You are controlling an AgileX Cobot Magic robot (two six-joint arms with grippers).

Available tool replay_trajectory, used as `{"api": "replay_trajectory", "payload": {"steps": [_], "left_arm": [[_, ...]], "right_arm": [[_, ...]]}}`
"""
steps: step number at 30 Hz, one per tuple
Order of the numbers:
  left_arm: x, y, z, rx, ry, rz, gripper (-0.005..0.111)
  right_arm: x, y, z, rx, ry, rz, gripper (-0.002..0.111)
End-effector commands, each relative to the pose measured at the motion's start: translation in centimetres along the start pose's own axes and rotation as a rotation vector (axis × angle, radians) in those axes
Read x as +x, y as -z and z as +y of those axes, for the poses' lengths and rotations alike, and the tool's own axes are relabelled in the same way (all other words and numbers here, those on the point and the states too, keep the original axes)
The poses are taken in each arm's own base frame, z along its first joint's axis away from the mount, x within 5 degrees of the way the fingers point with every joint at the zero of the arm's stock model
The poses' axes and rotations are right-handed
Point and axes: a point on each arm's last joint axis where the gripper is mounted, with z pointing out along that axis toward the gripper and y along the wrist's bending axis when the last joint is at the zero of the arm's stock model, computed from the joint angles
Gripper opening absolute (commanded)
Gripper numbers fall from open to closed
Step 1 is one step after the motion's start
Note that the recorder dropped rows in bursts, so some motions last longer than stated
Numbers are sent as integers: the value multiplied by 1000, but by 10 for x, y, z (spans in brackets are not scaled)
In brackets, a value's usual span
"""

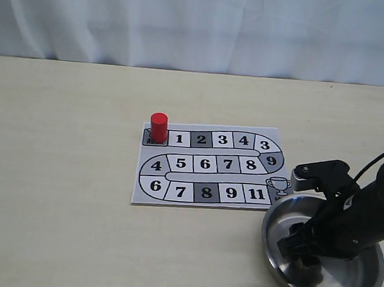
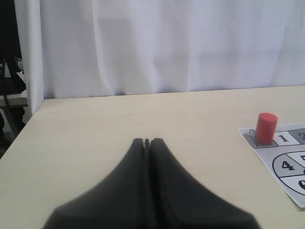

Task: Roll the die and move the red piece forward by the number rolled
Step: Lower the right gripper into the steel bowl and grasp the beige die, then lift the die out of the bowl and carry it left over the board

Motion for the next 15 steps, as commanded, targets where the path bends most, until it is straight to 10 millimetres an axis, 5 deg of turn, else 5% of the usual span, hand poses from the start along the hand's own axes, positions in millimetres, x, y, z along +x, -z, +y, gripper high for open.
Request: {"api": "replay_trajectory", "payload": {"steps": [1,15], "left_arm": [[0,0,0,0,-1,-7,0],[0,0,0,0,-1,-7,0]], "right_arm": [[-1,-1,1,-6,-20,-13,49],[0,-1,1,-7,-20,-5,47]]}}
